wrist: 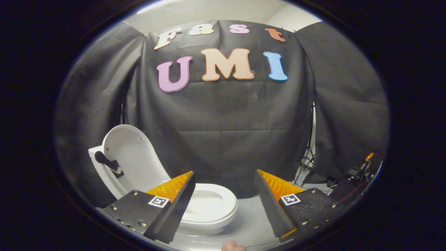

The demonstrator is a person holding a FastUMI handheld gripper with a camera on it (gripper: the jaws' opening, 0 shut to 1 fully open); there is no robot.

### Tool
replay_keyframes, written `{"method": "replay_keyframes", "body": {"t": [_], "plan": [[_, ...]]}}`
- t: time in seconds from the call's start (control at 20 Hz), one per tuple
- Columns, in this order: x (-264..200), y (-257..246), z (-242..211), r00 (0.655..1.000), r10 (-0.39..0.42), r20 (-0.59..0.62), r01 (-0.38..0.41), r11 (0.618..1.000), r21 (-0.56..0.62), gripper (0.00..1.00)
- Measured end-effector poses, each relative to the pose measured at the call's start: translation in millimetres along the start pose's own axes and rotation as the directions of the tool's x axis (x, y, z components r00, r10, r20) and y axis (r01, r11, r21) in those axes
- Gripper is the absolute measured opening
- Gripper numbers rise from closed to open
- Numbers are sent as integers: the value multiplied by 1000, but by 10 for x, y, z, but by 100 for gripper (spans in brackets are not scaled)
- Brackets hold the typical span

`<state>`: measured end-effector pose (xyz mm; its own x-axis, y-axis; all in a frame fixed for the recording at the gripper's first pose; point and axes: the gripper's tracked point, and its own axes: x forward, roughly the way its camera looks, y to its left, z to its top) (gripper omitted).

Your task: Open the toilet lid.

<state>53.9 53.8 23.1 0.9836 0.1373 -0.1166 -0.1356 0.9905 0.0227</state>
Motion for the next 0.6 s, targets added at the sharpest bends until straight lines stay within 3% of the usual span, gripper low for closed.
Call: {"method": "replay_keyframes", "body": {"t": [0.5, 0.6], "plan": [[-214, 457, 140, 991, 135, -12, -135, 991, -23, 100], [-264, 471, 283, 992, 126, 12, -125, 990, -63, 100]]}}
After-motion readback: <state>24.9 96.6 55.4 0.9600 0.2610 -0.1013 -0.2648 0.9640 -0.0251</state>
